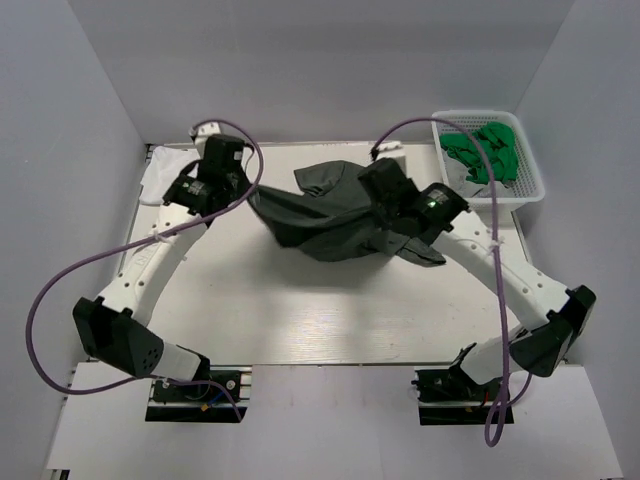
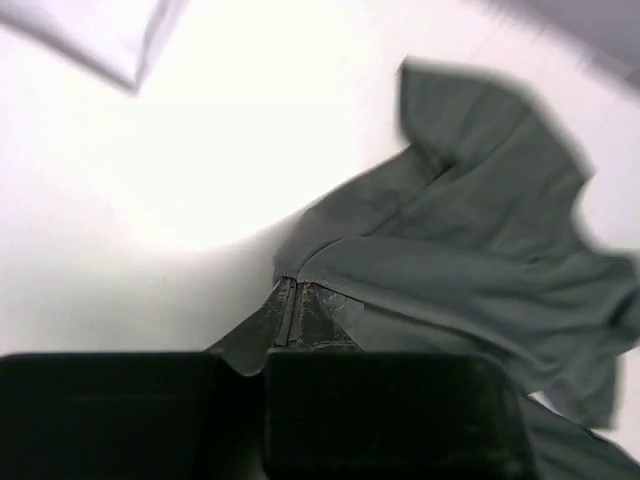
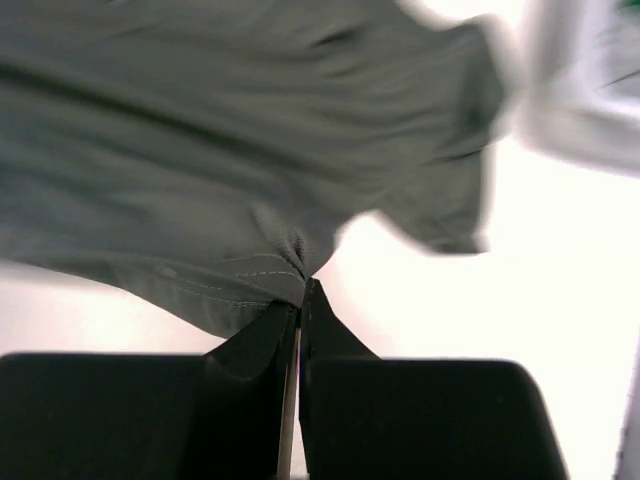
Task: Fold and stack the t-shirts
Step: Flatten out the tshirt
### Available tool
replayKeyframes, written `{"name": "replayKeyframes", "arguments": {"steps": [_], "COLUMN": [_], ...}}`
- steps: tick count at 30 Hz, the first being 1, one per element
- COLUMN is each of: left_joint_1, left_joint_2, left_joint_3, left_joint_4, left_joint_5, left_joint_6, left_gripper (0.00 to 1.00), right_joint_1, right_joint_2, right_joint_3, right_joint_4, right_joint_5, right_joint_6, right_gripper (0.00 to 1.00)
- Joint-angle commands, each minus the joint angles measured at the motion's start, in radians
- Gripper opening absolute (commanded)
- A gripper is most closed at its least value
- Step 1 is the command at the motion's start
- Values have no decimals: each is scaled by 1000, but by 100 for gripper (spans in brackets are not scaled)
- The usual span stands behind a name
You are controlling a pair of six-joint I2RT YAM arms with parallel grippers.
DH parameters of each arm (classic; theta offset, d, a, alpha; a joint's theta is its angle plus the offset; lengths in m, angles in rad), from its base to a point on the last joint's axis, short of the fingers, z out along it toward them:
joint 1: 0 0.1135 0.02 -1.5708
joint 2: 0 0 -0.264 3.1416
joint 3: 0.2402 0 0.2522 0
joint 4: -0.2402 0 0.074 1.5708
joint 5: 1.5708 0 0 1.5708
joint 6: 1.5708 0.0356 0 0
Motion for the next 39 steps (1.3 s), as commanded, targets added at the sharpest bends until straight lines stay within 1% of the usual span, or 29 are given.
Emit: {"name": "replayKeyframes", "arguments": {"steps": [1, 2, 3, 4, 5, 6, 7, 8, 10, 11, 12, 14, 16, 17, 19, 20, 21, 23, 24, 28, 29, 32, 34, 36, 37, 39], "left_joint_1": [4, 4, 4, 4, 4, 4, 4, 4, 4, 4, 4, -7, -7, -7, -7, -7, -7, -7, -7, 3, 3, 3, 3, 3, 3, 3], "left_joint_2": [-82, -93, -93, -93, -102, -113, -113, -122, -122, -122, -131, -144, -154, -154, -171, -196, -213, -248, -281, -357, -357, -368, -346, -314, -302, -277], "left_joint_3": [167, 196, 264, 301, 333, 395, 425, 486, 551, 607, 629, 677, 732, 753, 796, 796, 796, 796, 796, 787, 787, 787, 787, 787, 787, 757], "left_joint_4": [-23, -14, -14, 0, 27, 44, 61, 88, 98, 98, 107, 128, 129, 129, 129, 142, 153, 164, 164, 175, 175, 184, 184, 173, 173, 173], "left_joint_5": [-132, -163, -172, -172, -182, -166, -140, -140, -110, -100, -91, -47, -7, 7, 57, 74, 111, 148, 177, 258, 283, 292, 292, 292, 292, 265], "left_joint_6": [24, 24, 39, 59, 74, 90, 120, 136, 159, 170, 170, 193, 203, 203, 203, 203, 203, 203, 203, 183, 173, 164, 154, 154, 154, 154], "left_gripper": [0, 0, 0, 0, 0, 0, 0, 0, 0, 0, 0, 0, 0, 0, 0, 0, 0, 0, 0, 0, 0, 0, 0, 0, 0, 0], "right_joint_1": [-55, -63, -73, -77, -80, -86, -86, -89, -89, -86, -86, -84, -84, -84, -83, -83, -83, -83, -83, -89, -84, -84, -84, -84, -84, -83], "right_joint_2": [-65, -74, -111, -120, -148, -152, -155, -166, -171, -177, -186, -204, -227, -231, -258, -270, -307, -339, -384, -433, -436, -418, -406, -389, -373, -343], "right_joint_3": [90, 102, 132, 143, 153, 200, 221, 267, 353, 410, 463, 517, 586, 608, 657, 657, 656, 631, 613, 614, 613, 605, 601, 582, 573, 511], "right_joint_4": [11, 49, 69, 94, 152, 168, 180, 194, 198, 200, 200, 229, 241, 244, 254, 279, 286, 323, 353, 353, 352, 346, 349, 370, 411, 450], "right_joint_5": [182, 191, 200, 173, 173, 147, 148, 151, 136, 134, 89, 47, -39, -60, -151, -172, -241, -281, -321, -389, -393, -367, -361, -298, -242, -61], "right_joint_6": [-65, -94, -111, -187, -208, -231, -298, -317, -385, -421, -456, -498, -539, -561, -564, -568, -570, -579, -576, -555, -553, -541, -545, -551, -565, -594], "right_gripper": [0, 0, 0, 0, 0, 0, 0, 0, 0, 0, 0, 0, 0, 0, 0, 0, 0, 0, 0, 0, 0, 0, 0, 0, 0, 0]}}
